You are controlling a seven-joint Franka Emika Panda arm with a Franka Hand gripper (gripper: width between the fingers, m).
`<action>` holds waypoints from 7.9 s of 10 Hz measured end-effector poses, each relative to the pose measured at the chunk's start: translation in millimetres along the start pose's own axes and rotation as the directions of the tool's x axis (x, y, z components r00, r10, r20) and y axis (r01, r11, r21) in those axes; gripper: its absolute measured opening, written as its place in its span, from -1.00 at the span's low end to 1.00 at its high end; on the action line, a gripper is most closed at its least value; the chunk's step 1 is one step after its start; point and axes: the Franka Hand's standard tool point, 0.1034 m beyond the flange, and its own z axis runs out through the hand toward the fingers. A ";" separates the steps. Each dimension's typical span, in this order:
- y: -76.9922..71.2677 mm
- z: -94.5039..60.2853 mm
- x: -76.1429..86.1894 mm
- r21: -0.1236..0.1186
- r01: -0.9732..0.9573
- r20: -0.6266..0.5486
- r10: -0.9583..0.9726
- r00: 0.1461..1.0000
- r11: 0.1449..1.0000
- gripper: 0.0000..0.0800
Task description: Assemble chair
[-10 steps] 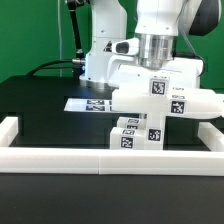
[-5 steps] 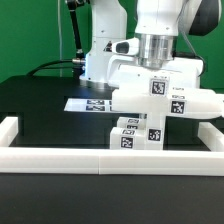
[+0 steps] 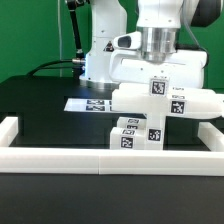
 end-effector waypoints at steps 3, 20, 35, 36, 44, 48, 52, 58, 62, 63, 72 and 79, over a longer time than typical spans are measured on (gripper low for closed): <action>-4.3 -39.2 3.2 0.058 -0.006 0.059 0.002 0.998 0.998 -0.01; -27.6 -96.7 56.8 0.023 0.277 0.007 -0.277 0.961 0.961 -0.01; -38.5 -99.6 76.4 -0.004 0.352 -0.014 -0.352 0.936 0.936 -0.01; -38.2 -98.9 76.3 -0.005 0.353 -0.013 -0.353 0.936 0.936 -0.01; -37.0 -94.8 77.2 -0.011 0.352 -0.015 -0.353 0.936 0.936 -0.01; -38.8 -94.8 82.6 -0.016 0.354 -0.021 -0.354 0.935 0.935 -0.01; -39.2 -94.6 82.8 -0.016 0.355 -0.024 -0.356 0.934 0.935 -0.01; -37.6 -91.3 87.5 -0.023 0.362 -0.029 -0.363 0.931 0.932 -0.01; -37.7 -91.0 87.6 -0.024 0.363 -0.029 -0.363 0.931 0.932 -0.01; -37.6 -90.3 87.7 -0.025 0.363 -0.030 -0.364 0.931 0.931 -0.01; -37.6 -85.5 88.5 -0.032 0.366 -0.036 -0.367 0.930 0.930 -0.01; -37.6 -85.6 88.6 -0.032 0.365 -0.036 -0.366 0.930 0.930 -0.01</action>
Offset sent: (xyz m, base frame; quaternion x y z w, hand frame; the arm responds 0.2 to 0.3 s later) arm 0.0143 -0.0102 0.0648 -0.0012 -0.0323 -0.0216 0.9992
